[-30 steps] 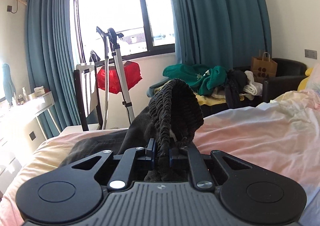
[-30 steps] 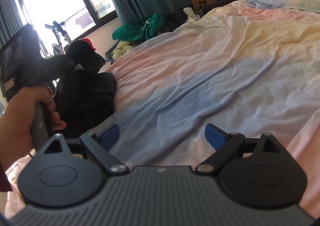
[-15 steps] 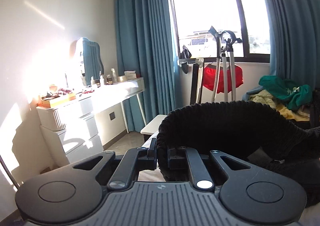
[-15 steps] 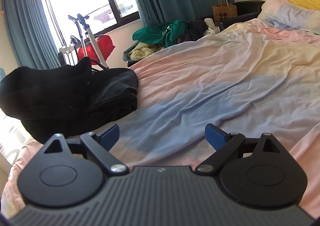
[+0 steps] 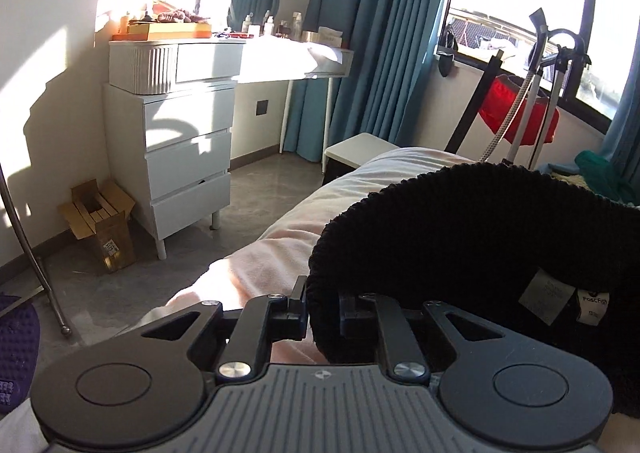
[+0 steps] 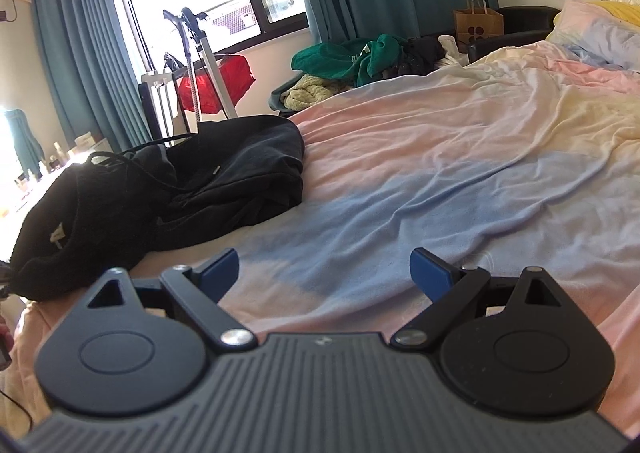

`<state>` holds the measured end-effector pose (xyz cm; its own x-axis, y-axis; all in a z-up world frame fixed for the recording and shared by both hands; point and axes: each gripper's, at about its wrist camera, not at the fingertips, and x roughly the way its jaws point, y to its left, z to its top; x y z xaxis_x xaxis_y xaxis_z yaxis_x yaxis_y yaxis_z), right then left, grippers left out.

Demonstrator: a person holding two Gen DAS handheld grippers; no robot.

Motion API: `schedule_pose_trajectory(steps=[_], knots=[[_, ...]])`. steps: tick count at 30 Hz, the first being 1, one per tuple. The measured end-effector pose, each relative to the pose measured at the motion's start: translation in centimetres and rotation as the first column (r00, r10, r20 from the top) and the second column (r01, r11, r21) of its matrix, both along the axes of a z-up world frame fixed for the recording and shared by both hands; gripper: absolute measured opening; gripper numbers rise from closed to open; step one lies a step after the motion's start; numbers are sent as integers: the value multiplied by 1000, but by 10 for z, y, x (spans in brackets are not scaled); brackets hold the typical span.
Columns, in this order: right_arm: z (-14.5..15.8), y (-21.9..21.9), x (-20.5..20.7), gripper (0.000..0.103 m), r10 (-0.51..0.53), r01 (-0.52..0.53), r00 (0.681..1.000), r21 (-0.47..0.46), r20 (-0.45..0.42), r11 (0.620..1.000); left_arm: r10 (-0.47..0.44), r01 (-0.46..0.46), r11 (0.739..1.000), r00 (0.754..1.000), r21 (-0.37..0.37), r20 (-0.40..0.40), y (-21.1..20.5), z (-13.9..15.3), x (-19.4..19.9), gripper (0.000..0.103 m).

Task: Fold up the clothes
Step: 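Grasp the ribbed black waistband with the left gripper and lift it, then lower the trousers onto the bed and open the left gripper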

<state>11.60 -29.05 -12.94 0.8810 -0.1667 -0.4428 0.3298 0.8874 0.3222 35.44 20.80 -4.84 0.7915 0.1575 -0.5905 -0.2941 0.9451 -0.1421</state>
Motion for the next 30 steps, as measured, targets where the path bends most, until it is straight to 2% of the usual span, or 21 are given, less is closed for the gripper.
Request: schedule_pose_trajectory(steps=[1, 3, 8, 11, 14, 20, 24, 30], knots=[[0, 1, 0, 94, 5, -5, 1000, 4, 5, 1000, -21, 21, 1000, 1000, 4, -10, -3, 5, -1, 24], [1, 2, 0, 94, 14, -14, 1000, 14, 15, 1000, -70, 71, 997, 997, 39, -10, -8, 17, -9, 49], [7, 3, -7, 94, 20, -22, 999, 28, 50, 999, -171, 165, 968, 985, 190, 16, -34, 54, -55, 78], [11, 6, -12, 94, 25, -27, 998, 19, 64, 999, -236, 218, 943, 971, 250, 42, -54, 70, -96, 81], [16, 10, -16, 94, 36, -36, 997, 4, 71, 999, -312, 282, 911, 948, 300, 57, -91, 82, -150, 82], [23, 20, -23, 94, 56, -53, 996, -41, 76, 998, -392, 361, 902, 915, 235, 97, -165, 92, -244, 82], [24, 24, -25, 94, 65, -61, 995, -54, 69, 997, -453, 404, 862, 885, 306, 108, -214, 94, -300, 82], [25, 23, -27, 94, 47, -44, 997, -54, 62, 998, -548, 473, 811, 820, 344, 164, -275, 111, -392, 82]])
